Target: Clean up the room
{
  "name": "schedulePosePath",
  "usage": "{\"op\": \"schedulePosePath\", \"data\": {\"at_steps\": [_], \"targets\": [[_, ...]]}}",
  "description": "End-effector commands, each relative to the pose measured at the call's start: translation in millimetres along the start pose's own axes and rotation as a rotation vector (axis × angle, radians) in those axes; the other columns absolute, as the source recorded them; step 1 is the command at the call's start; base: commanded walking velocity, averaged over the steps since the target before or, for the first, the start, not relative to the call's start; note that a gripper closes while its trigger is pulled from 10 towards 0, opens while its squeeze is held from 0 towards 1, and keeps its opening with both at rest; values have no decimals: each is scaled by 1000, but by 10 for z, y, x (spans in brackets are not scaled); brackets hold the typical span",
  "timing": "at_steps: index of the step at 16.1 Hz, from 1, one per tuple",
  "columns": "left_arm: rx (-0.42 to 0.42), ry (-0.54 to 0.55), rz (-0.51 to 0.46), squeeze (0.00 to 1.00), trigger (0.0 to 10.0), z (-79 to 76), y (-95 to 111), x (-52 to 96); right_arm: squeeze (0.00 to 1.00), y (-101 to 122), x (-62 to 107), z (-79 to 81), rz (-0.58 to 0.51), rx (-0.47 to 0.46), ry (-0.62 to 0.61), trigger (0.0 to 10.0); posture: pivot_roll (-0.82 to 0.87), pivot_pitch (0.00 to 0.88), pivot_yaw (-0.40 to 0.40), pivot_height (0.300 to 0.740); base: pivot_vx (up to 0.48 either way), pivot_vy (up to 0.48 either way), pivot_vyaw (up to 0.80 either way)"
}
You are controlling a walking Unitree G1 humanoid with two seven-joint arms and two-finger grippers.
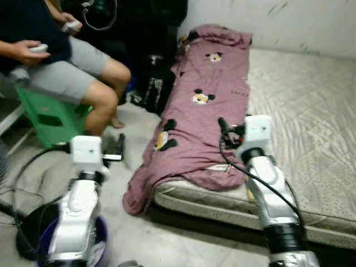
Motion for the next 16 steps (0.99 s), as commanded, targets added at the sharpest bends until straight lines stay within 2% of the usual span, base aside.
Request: {"op": "schedulePosePath", "data": {"at_steps": [1, 5, 9, 13, 16], "targets": [[12, -28, -29, 0, 10000, -87, 81, -17, 0, -6, 37, -152, 4, 10, -44, 10000, -96, 0, -21, 740, 360, 0, 0], [10, -30, -19, 0, 10000, -87, 64, -31, 0, -7, 23, -163, 5, 7, -52, 10000, -98, 0, -19, 740, 332, 0, 0], [2, -24, -15, 0, 10000, -81, 59, -43, 0, -18, 17, -183, 11, 3, -63, 10000, -95, 0, -20, 740, 0, 0, 0], [-3, -26, -13, 0, 10000, -85, 54, -43, 0, -32, 15, -195, 17, -4, -69, 10000, -95, 0, -20, 740, 0, 0, -594], [2, -26, -13, 0, 10000, -90, 54, -43, 0, -30, 17, -195, 15, -5, -67, 10000, -97, 0, -21, 740, 0, -91, 0]]}}
Point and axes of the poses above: a point about 5 cm out from each wrist's last joint towards the gripper, its own x axis pointing back from the gripper into the wrist, its own y axis along the axis of the wrist's last joint, z = x × y, the point moved 6 cm from there along -x, pointing out of the wrist towards the gripper, and after that the axes turned 11 degrees about -x, right-handed, at the moved point
